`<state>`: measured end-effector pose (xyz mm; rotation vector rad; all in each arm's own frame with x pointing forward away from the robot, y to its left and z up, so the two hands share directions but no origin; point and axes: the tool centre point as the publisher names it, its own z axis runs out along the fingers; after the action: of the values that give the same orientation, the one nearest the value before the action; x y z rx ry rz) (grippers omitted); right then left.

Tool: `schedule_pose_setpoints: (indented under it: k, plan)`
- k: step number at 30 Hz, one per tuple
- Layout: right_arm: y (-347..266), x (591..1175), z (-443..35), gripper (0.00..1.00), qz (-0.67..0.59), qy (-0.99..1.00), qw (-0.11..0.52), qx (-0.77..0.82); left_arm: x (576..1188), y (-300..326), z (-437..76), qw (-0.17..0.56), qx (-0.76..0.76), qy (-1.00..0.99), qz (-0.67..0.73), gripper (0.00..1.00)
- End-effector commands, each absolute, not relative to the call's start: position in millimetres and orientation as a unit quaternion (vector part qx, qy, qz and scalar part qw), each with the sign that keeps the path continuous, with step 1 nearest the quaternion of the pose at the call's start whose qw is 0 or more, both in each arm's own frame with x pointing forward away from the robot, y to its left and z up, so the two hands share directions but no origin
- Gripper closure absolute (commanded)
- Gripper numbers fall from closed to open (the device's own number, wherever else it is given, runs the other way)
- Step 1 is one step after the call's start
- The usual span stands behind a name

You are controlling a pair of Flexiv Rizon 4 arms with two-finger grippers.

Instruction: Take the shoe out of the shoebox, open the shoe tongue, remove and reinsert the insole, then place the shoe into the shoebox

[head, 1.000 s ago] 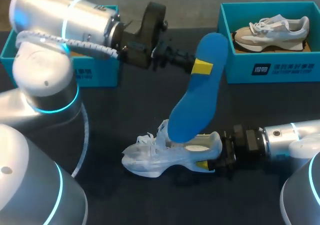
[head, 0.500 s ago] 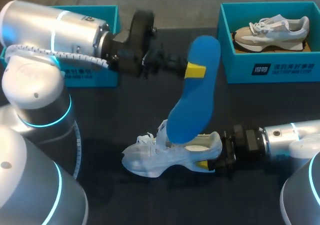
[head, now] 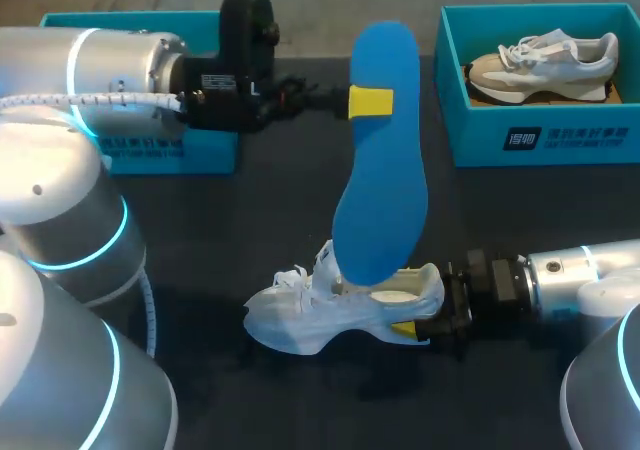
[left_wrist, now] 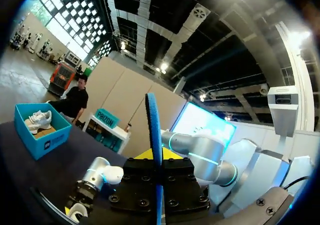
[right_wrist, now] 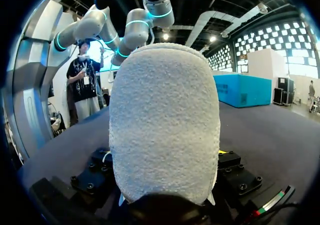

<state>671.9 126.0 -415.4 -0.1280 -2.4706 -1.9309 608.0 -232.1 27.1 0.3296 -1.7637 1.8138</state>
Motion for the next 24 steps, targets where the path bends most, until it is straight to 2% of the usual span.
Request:
schedule_pose_setpoints:
  k: [1,15,24]
  plan:
    - [126.0,671.3,-417.5,1.0,-0.614,-0.788,0.001,-0.041,595.3,-219.3,31.8,0.274,0.139,-0.695,0.65,1.0]
    - [126.0,671.3,-417.5,1.0,-0.614,-0.788,0.001,-0.041,595.3,-219.3,31.8,0.274,0.139,-0.695,0.65,1.0]
    - [126.0,671.3,-417.5,1.0,-0.614,-0.788,0.001,-0.041,580.4,-193.6,51.6,0.269,0.144,-0.681,0.665,1.0]
